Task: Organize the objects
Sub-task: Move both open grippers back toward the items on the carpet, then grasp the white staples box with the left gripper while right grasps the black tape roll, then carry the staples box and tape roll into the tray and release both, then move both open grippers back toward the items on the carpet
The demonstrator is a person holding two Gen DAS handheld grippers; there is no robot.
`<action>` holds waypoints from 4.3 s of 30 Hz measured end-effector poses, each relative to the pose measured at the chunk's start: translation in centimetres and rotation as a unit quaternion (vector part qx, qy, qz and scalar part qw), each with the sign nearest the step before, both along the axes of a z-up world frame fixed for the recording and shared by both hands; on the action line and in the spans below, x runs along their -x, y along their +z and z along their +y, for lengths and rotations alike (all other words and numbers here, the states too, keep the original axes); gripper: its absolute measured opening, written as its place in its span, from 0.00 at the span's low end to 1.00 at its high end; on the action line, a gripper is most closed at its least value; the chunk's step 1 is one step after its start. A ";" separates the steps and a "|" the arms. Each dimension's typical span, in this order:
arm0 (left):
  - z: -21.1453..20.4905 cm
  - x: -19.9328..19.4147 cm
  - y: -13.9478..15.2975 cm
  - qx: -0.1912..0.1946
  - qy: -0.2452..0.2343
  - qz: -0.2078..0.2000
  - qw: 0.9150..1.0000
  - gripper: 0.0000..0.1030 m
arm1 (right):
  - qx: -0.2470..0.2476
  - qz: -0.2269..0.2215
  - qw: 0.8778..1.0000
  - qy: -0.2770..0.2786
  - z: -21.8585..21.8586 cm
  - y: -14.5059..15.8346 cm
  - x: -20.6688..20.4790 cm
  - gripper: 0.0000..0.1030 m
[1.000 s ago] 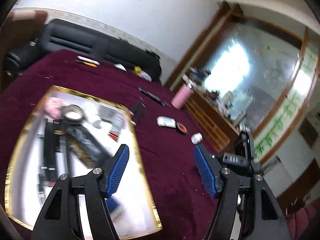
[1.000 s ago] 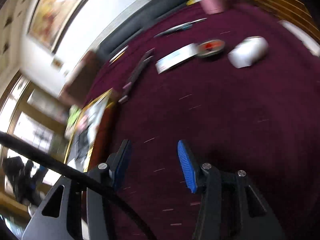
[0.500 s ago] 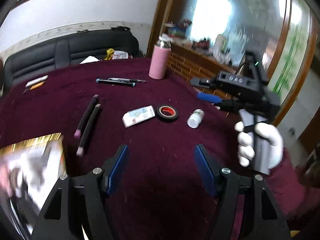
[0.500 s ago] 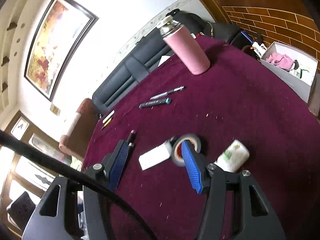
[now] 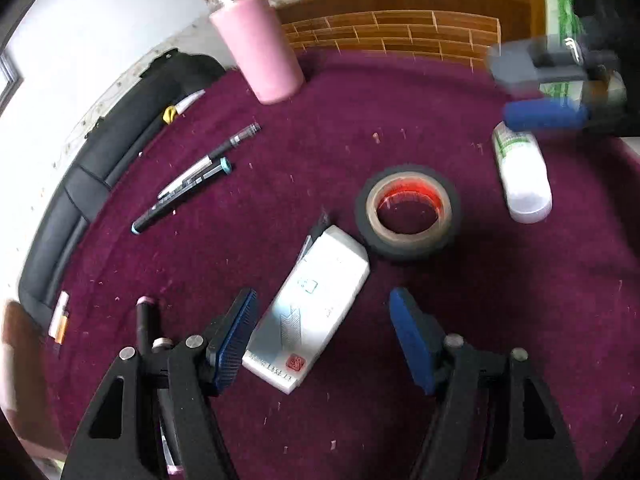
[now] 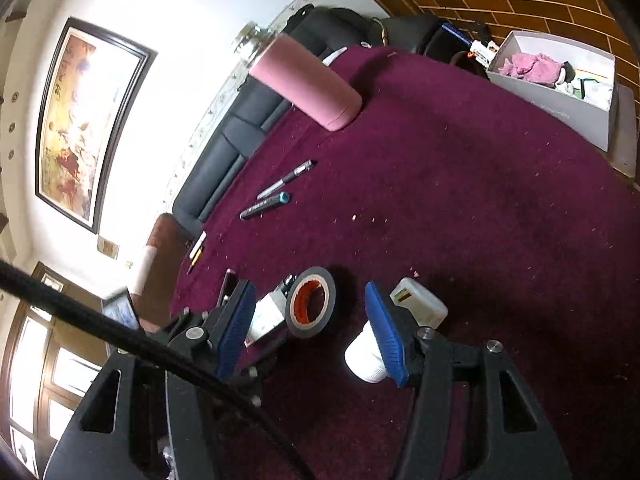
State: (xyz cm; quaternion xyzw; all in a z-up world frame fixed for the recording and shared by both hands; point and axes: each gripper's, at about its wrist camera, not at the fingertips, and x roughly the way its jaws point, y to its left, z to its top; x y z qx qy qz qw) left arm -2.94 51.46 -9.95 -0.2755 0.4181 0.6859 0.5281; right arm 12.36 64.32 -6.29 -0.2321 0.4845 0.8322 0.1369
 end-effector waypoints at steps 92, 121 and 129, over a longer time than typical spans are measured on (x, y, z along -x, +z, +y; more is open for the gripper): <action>-50.7 0.6 9.4 -0.405 0.325 -0.218 0.827 0.84 | -0.184 -0.012 0.910 0.372 -36.3 9.5 6.5 0.33; -24.5 -4.1 15.3 -0.363 0.121 -0.358 0.852 0.98 | -0.042 0.201 0.965 0.163 -12.4 12.3 -7.0 1.00; -10.9 -3.1 10.4 -0.217 0.138 -0.201 0.945 0.98 | -0.108 0.047 0.993 0.013 -4.2 6.3 -4.9 0.99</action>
